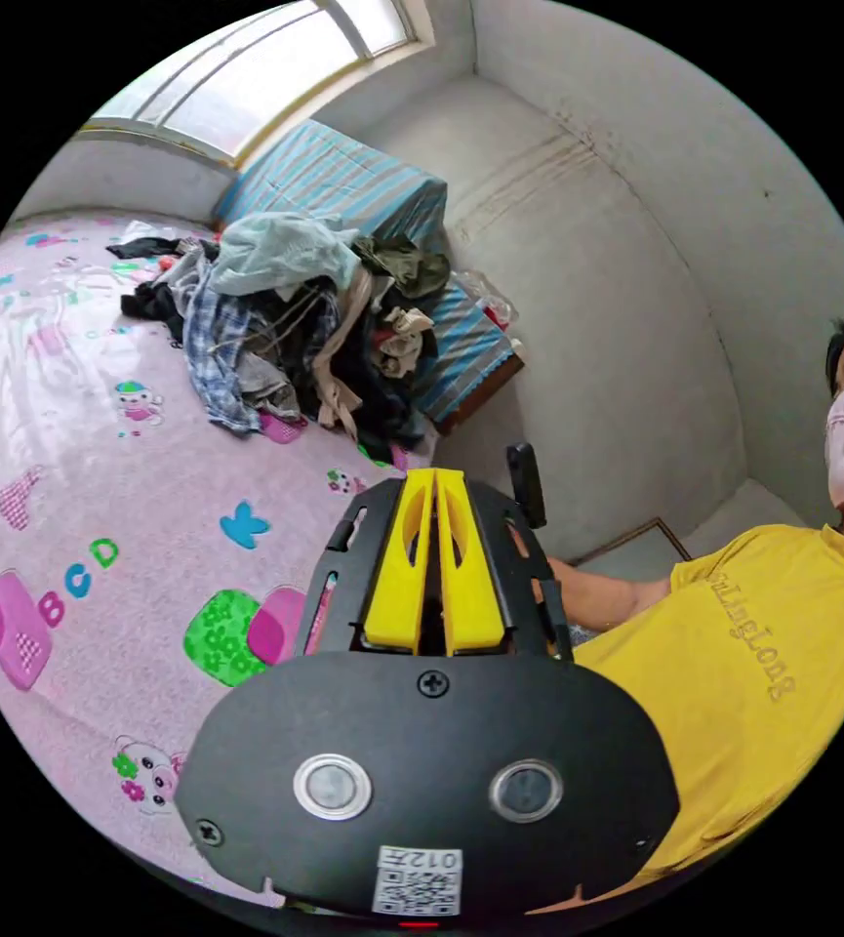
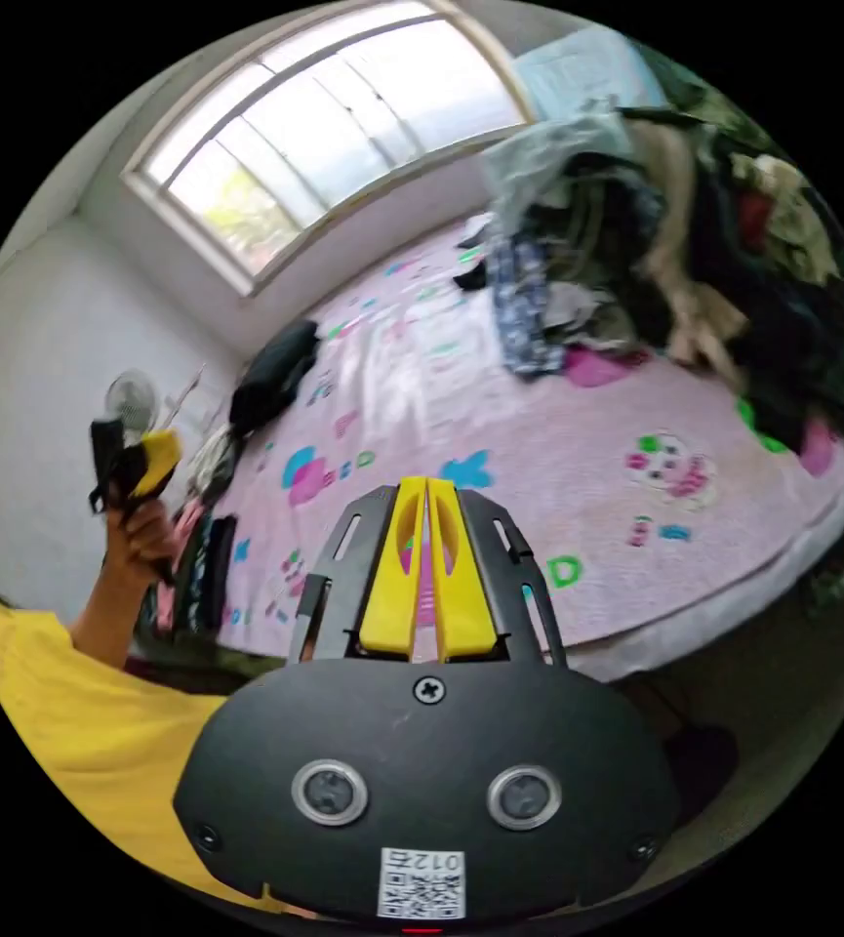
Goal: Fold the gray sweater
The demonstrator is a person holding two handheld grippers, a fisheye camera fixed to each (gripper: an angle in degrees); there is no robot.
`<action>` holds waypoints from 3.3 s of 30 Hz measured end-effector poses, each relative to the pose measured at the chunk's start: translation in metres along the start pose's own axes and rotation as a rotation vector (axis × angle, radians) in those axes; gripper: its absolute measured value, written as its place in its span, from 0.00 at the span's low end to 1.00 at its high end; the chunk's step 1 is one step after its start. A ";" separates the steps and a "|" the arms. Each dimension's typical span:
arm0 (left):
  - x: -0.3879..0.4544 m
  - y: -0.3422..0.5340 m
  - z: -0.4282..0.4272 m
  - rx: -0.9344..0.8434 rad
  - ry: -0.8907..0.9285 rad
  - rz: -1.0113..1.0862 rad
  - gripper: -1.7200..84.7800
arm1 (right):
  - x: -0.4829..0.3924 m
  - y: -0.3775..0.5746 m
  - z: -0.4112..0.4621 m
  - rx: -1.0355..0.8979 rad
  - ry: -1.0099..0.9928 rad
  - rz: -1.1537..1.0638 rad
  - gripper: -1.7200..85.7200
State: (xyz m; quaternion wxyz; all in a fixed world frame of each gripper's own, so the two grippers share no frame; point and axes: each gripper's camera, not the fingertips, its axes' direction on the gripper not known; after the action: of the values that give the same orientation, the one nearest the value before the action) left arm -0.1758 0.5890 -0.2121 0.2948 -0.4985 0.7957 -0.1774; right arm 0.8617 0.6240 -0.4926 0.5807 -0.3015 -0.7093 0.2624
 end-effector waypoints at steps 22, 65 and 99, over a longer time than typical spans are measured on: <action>-0.348 0.215 0.516 -0.484 0.005 -0.267 0.03 | 0.326 -0.206 -0.313 0.031 0.621 0.463 0.06; -0.337 0.136 -0.045 0.262 0.553 -0.022 0.05 | -0.063 -0.147 -0.802 0.612 -0.866 -0.528 0.04; -0.397 0.335 -0.408 0.354 0.461 -0.817 0.04 | -0.145 -0.242 -0.297 -0.312 -0.727 0.107 0.04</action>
State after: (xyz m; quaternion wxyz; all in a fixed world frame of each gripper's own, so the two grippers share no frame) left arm -0.5391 1.0883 0.0227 0.0979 -0.6595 0.5378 -0.5159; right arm 1.1438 0.3598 -0.3581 0.2242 -0.3102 -0.8832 0.2711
